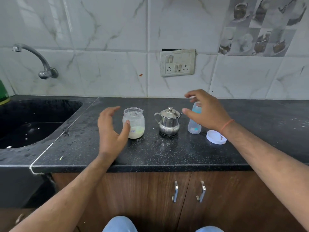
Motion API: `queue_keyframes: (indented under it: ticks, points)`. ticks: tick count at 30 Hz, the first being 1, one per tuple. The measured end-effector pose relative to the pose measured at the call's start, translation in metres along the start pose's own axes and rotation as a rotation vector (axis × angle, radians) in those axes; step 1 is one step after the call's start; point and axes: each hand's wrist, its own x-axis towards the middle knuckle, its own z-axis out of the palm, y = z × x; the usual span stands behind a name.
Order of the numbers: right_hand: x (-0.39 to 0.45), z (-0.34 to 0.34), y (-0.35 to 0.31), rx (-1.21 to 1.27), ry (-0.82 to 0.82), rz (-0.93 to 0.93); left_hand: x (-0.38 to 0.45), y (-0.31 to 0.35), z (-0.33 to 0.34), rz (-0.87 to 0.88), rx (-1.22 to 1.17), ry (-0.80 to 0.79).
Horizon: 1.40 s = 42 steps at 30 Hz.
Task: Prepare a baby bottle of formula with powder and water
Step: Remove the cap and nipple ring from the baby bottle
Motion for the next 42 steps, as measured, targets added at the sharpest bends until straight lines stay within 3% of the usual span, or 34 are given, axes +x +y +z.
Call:
queue_keyframes:
  ticks: [3, 8, 13, 19, 24, 30, 36, 42]
  points:
    - [0.038, 0.018, -0.028, -0.183, -0.274, -0.032, -0.02, 0.019, 0.004, 0.086, -0.038, -0.101]
    - [0.078, 0.044, -0.033, -0.383, -0.557, 0.072, -0.036, 0.035, 0.019, -0.043, -0.148, -0.371]
    - [0.085, 0.051, -0.029, -0.325, -0.597, 0.132, -0.028, 0.025, 0.025, -0.266, -0.188, -0.44]
    - [0.087, 0.022, -0.022, -0.44, -0.514, 0.144, -0.024, 0.021, 0.024, -0.351, -0.261, -0.381]
    - [0.085, -0.011, -0.002, -0.625, -0.592, 0.263, -0.025, 0.02, 0.026, -0.355, -0.272, -0.371]
    - [0.075, -0.019, 0.021, -0.437, -0.639, 0.442, -0.025, 0.02, 0.027, -0.348, -0.275, -0.389]
    - [0.073, -0.023, 0.016, -0.304, -0.682, 0.419, -0.025, 0.019, 0.027, -0.345, -0.274, -0.416]
    - [0.063, -0.017, -0.042, -0.111, -0.734, 0.26, -0.025, 0.015, 0.028, -0.281, -0.283, -0.513]
